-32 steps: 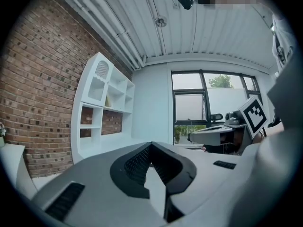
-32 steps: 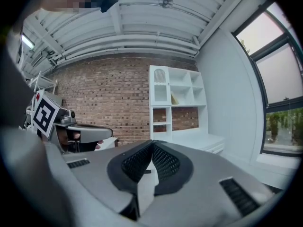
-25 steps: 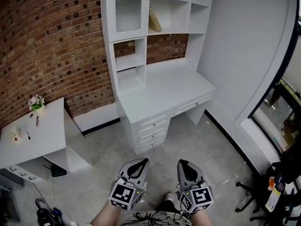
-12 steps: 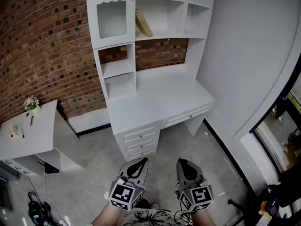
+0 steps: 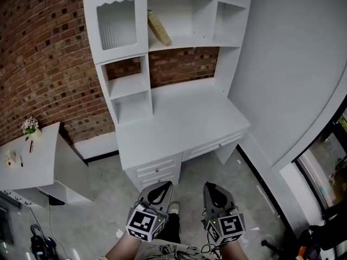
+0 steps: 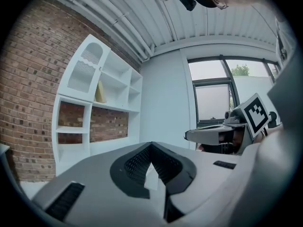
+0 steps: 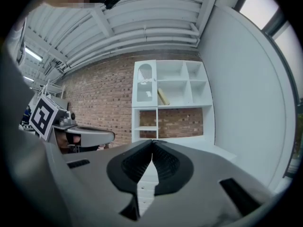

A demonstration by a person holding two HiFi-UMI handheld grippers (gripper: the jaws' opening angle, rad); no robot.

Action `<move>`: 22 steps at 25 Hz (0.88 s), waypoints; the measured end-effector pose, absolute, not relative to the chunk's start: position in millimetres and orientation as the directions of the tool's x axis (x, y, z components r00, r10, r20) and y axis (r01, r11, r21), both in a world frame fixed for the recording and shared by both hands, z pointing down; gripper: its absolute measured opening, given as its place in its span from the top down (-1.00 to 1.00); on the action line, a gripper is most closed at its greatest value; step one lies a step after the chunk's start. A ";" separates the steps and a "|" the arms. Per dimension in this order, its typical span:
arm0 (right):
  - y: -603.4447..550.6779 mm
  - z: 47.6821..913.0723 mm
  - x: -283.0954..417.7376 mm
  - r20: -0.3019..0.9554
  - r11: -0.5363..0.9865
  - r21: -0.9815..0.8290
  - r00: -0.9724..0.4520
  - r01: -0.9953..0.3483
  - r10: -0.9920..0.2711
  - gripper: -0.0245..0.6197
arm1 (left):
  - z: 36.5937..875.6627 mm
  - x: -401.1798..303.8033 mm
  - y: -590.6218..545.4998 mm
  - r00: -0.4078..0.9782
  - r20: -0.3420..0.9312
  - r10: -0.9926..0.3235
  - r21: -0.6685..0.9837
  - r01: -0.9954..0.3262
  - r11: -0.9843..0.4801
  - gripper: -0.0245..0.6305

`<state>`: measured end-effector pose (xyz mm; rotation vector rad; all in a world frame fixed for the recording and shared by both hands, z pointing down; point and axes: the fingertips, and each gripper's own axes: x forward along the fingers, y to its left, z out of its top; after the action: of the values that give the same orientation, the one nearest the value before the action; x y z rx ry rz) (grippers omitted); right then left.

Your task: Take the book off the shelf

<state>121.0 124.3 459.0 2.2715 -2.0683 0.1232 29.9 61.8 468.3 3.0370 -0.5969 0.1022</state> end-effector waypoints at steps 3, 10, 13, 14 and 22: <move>84.5 455.1 153.4 0.104 -0.103 0.012 0.104 -0.995 -0.989 0.90 | 464.8 61.5 23.1 0.928 0.059 -0.367 0.031 -0.370 -0.929 0.89; -36.0 435.9 227.8 0.095 -0.097 0.046 0.101 -0.994 -0.990 0.90 | 446.8 123.3 -101.2 0.915 0.032 -0.403 0.024 -0.403 -0.915 0.89; -88.5 435.9 249.0 0.101 -0.076 0.043 0.080 -0.996 -0.992 0.90 | 441.2 141.2 -152.8 0.903 0.027 -0.429 0.013 -0.430 -0.903 0.89; -105.4 435.4 255.2 0.102 -0.068 0.042 0.072 -0.997 -0.992 0.90 | 439.6 146.3 -169.0 0.899 0.027 -0.438 0.012 -0.438 -0.899 0.89; -213.6 424.2 287.3 0.096 0.018 0.056 -0.012 -0.998 -0.995 0.90 | 432.5 166.5 -267.0 0.849 0.038 -0.527 0.014 -0.527 -0.850 0.89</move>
<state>287.3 -213.6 424.2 2.1286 -2.1605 0.0420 166.5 -267.0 432.5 2.9984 -0.8546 0.0511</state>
